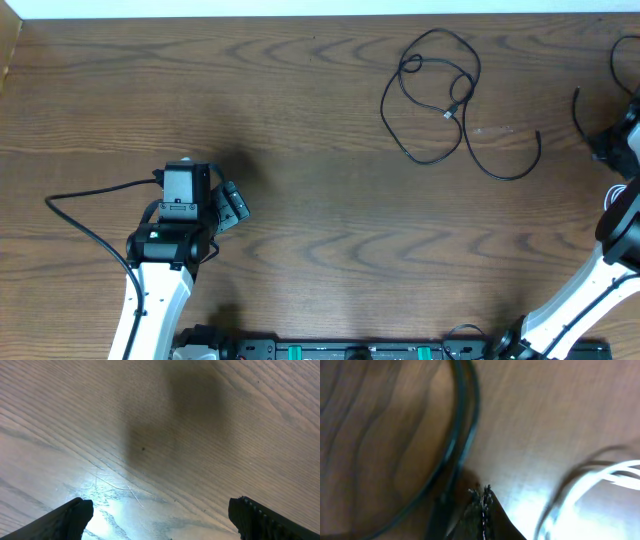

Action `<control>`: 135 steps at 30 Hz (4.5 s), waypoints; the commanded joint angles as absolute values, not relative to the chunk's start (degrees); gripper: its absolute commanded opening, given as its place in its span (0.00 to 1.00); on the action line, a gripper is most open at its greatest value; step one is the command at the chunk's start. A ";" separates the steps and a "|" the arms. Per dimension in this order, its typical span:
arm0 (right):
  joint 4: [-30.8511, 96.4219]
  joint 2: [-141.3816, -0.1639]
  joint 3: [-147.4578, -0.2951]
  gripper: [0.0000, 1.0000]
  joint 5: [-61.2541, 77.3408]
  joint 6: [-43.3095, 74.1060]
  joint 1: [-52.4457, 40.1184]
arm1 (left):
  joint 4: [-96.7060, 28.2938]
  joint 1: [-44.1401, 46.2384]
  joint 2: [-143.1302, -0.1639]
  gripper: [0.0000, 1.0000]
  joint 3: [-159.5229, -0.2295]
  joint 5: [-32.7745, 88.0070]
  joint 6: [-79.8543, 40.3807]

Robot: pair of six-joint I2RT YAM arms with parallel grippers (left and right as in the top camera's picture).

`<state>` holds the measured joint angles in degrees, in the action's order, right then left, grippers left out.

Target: Untangle cables

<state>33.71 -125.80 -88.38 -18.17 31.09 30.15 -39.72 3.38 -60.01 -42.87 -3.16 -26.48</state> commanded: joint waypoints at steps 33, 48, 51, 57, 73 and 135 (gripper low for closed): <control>16.62 -118.43 -88.33 0.01 -9.74 14.59 30.35 | -39.86 3.07 -60.18 0.94 -43.20 -3.70 -25.36; -16.16 -131.44 -88.33 0.01 -9.67 8.91 30.28 | -39.86 3.07 -60.18 0.94 -43.20 -3.70 -25.36; -20.62 -134.45 -89.41 0.01 -8.71 8.93 30.20 | -39.86 3.07 -60.18 0.93 -43.20 -3.70 -25.36; -16.84 -139.28 -100.01 0.01 -10.61 8.93 29.45 | -39.86 3.07 -60.18 0.94 -43.20 -3.70 -25.36; -6.55 -149.99 -117.21 0.01 -18.17 16.16 30.35 | -39.86 3.07 -60.18 0.94 -43.20 -3.70 -25.36; 29.78 -135.83 -116.71 0.01 15.84 1.15 29.87 | -39.86 3.07 -60.18 0.93 -43.20 -3.70 -25.36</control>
<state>28.99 -135.39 -117.03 13.08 2.13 32.27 -39.72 3.38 -60.01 -42.87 -3.16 -26.48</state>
